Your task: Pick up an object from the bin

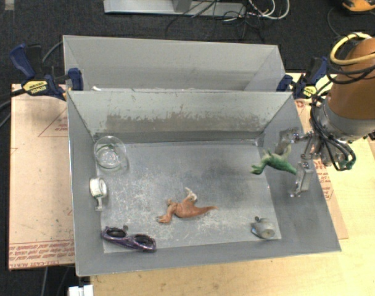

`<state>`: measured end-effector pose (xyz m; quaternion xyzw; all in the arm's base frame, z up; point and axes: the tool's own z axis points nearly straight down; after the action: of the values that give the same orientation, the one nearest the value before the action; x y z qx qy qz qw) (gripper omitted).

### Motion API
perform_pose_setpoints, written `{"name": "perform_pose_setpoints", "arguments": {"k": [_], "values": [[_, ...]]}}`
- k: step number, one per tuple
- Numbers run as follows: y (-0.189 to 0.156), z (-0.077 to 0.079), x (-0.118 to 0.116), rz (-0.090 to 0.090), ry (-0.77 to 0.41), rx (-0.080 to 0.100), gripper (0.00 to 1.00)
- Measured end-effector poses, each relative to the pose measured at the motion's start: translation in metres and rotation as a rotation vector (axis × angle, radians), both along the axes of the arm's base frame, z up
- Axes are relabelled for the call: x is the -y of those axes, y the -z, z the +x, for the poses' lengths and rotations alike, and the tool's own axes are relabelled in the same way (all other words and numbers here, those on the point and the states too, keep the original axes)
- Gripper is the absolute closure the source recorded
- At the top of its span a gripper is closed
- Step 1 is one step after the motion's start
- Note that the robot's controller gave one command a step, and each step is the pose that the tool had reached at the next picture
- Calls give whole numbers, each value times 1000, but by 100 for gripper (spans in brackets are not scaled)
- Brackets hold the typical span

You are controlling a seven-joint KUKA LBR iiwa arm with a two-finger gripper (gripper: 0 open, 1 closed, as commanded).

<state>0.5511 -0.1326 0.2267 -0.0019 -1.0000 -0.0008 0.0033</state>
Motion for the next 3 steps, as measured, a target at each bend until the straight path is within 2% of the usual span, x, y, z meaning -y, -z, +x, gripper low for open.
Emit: {"name": "perform_pose_setpoints", "arguments": {"k": [1, 2, 3], "values": [[-3, 0, 0, -1, -1, 4, 0], [-26, -32, -4, 2, -194, 1, 0], [-97, -14, -13, -2, -356, 13, 0]]}}
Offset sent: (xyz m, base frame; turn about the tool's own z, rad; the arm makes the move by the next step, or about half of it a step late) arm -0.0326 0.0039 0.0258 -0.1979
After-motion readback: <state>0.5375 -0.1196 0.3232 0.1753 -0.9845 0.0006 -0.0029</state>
